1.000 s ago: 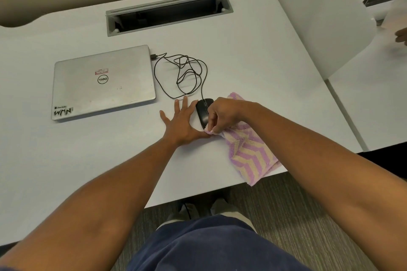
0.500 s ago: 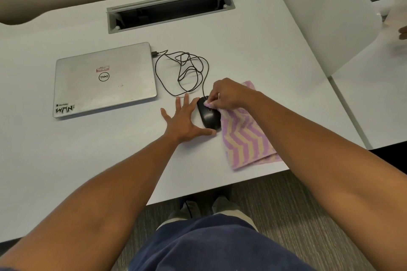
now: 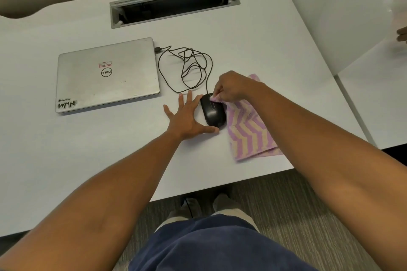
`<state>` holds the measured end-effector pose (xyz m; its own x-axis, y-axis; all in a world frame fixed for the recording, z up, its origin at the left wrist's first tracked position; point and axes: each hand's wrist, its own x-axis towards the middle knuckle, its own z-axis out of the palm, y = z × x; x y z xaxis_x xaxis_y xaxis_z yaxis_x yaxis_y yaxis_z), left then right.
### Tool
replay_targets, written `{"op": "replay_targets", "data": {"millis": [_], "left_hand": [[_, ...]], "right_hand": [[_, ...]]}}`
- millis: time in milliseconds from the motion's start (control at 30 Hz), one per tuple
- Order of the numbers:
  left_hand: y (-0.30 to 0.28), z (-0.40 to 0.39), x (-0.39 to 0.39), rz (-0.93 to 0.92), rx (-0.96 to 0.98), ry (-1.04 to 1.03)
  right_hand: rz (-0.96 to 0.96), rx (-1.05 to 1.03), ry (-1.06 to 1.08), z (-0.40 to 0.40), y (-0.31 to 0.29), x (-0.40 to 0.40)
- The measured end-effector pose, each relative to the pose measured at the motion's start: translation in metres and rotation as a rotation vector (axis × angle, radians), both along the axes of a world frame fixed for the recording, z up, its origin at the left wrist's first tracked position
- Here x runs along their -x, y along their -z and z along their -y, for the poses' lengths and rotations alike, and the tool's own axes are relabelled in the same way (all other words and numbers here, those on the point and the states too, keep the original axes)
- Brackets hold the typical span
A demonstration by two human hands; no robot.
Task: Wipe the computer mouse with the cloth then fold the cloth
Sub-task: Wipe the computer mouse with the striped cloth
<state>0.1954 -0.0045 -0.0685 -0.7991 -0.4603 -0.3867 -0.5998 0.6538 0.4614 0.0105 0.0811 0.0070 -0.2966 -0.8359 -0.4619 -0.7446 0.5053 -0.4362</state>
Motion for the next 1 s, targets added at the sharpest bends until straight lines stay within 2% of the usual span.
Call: {"op": "replay_targets", "data": {"millis": [167,267,467,567,700,833,1000], "left_hand": [[0.002,-0.001,0.001,0.008,0.014,0.003],[0.002,0.0,0.0,-0.001,0.011,-0.006],[0.003,0.0,0.001,-0.05,-0.022,-0.015],[0.004,0.001,0.001,-0.022,-0.009,-0.012],[0.002,0.0,0.001,-0.03,-0.02,-0.02],[0.0,-0.001,0.001,-0.022,0.0,-0.02],[-0.001,-0.001,0.0,0.001,0.01,-0.003]], "right_hand": [[-0.056,0.106,0.081,0.016,0.011,-0.017],[-0.041,0.102,0.046,0.02,0.012,-0.023],[-0.057,-0.011,-0.243,0.017,-0.002,-0.041],[-0.157,-0.102,-0.441,0.015,-0.009,-0.055],[-0.2,-0.244,-0.538,0.013,-0.011,-0.065],[-0.113,-0.22,-0.475,0.004,-0.015,-0.054],[0.018,-0.077,-0.197,-0.007,-0.011,-0.018]]}}
